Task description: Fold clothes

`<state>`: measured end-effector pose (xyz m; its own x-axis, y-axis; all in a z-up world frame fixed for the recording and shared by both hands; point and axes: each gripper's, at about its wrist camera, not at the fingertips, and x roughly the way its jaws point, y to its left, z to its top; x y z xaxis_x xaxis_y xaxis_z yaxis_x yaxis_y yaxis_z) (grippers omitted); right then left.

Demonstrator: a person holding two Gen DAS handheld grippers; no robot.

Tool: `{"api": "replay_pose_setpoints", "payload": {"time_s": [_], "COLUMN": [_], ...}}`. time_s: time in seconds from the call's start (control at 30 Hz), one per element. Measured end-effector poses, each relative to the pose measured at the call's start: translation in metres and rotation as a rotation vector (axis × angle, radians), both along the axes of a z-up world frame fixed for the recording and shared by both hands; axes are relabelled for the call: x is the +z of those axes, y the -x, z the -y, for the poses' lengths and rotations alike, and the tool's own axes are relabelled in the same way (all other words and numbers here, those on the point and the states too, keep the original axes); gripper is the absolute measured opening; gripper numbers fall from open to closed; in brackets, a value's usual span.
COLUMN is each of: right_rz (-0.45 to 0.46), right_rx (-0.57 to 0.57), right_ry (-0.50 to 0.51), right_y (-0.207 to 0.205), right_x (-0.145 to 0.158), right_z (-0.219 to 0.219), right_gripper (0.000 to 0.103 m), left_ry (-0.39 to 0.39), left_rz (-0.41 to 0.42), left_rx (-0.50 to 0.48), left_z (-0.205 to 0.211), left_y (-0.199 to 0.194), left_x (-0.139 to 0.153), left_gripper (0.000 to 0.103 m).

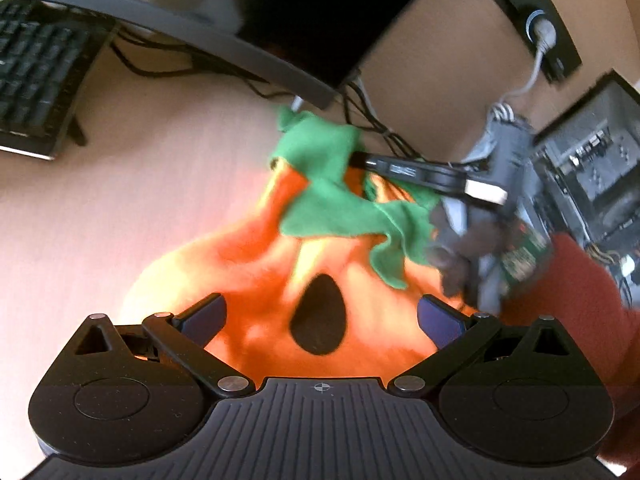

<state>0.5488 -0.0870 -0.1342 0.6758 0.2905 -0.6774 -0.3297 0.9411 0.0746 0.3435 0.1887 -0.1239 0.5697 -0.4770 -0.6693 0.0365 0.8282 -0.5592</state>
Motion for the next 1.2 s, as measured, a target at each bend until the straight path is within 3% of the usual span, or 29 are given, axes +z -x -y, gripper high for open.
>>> {"api": "replay_pose_setpoints", "payload": {"time_s": [0.1, 0.2, 0.33, 0.43, 0.5, 0.6, 0.7, 0.83, 0.97, 1.1, 1.2], "right_rz": [0.089, 0.135, 0.017, -0.037, -0.025, -0.007, -0.030, -0.042, -0.044, -0.089, -0.116], "right_rx": [0.024, 0.081, 0.152, 0.202, 0.214, 0.146, 0.023, -0.124, -0.208, -0.247, -0.270], "right_ry": [-0.039, -0.003, 0.011, 0.050, 0.091, 0.103, 0.052, -0.026, 0.021, 0.117, 0.171], "right_y": [0.054, 0.117, 0.184, 0.220, 0.235, 0.242, 0.242, 0.250, 0.266, 0.246, 0.232], "right_x": [0.039, 0.066, 0.054, 0.038, 0.041, 0.055, 0.061, 0.061, 0.055, 0.018, -0.007], "right_z": [-0.004, -0.018, -0.047, -0.067, -0.070, -0.057, -0.030, -0.006, 0.002, 0.002, 0.002], "right_gripper": [0.019, 0.019, 0.019, 0.023, 0.031, 0.042, 0.045, 0.046, 0.049, 0.049, 0.053], "left_ry": [0.007, 0.047, 0.096, 0.046, -0.071, -0.210, -0.248, -0.204, -0.072, 0.041, -0.025], "left_rz": [0.037, 0.080, 0.110, 0.077, 0.043, 0.070, 0.077, 0.084, 0.170, 0.217, 0.131], "left_rx": [0.011, 0.012, -0.009, -0.067, -0.124, -0.190, -0.190, -0.166, -0.337, -0.485, -0.514], "left_z": [-0.015, -0.029, -0.032, -0.017, 0.002, 0.016, 0.003, -0.016, -0.006, 0.020, 0.050], "left_y": [0.003, 0.003, -0.004, -0.011, -0.017, -0.013, -0.006, 0.001, 0.014, 0.019, 0.007], "left_x": [0.017, 0.034, 0.045, 0.038, 0.029, 0.022, 0.019, 0.026, 0.043, 0.048, 0.025], "left_gripper": [0.103, 0.103, 0.103, 0.103, 0.103, 0.103, 0.103, 0.103, 0.103, 0.103, 0.103]}}
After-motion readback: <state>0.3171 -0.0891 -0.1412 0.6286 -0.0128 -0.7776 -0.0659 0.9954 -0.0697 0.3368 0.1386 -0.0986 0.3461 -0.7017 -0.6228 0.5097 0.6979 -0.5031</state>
